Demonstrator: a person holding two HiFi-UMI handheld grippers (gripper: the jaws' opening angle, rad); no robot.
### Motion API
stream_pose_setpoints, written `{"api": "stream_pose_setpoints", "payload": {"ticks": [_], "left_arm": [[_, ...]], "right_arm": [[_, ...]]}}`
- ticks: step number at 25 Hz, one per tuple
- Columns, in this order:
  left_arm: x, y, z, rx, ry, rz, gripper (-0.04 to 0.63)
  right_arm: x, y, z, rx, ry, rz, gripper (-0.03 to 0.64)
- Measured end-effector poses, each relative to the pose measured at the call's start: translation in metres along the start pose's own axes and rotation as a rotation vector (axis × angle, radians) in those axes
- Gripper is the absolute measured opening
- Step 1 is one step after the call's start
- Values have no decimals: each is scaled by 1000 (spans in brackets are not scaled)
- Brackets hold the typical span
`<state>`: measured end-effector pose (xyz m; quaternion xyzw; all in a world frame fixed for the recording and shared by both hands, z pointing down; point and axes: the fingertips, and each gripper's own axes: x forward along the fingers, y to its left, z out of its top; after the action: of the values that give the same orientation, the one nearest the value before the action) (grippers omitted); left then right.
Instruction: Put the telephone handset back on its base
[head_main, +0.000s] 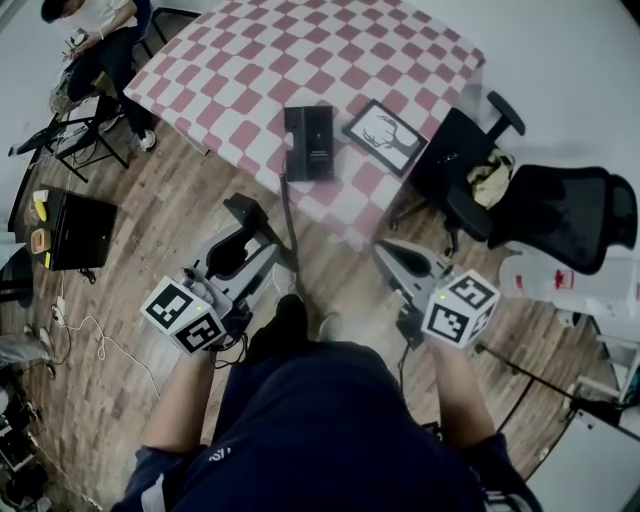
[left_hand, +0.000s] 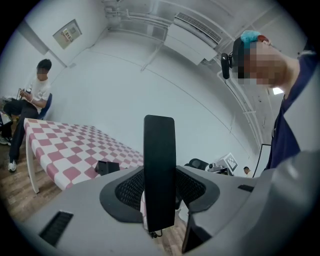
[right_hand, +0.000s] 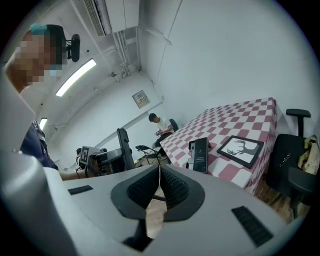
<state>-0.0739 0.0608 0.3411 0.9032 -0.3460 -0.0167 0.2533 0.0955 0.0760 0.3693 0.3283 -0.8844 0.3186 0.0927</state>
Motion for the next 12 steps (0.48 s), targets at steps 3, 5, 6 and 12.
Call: {"api": "stream_pose_setpoints", "payload": {"ticks": [3,5,6,12], "left_arm": [[13,21,7,-10,13,-18,216],[21,33,11,-6,27,-33,216],[25,38,13,-3,34,-41,216],[39,72,28,-3,68,-87,216]], "right_arm": [[20,-8,12,4,6,-13,18],[33,-12,19,4,11,-24,18],[40,-14,23,4,13,-30,18],[75,-21,43,12,19,-69,18]]}}
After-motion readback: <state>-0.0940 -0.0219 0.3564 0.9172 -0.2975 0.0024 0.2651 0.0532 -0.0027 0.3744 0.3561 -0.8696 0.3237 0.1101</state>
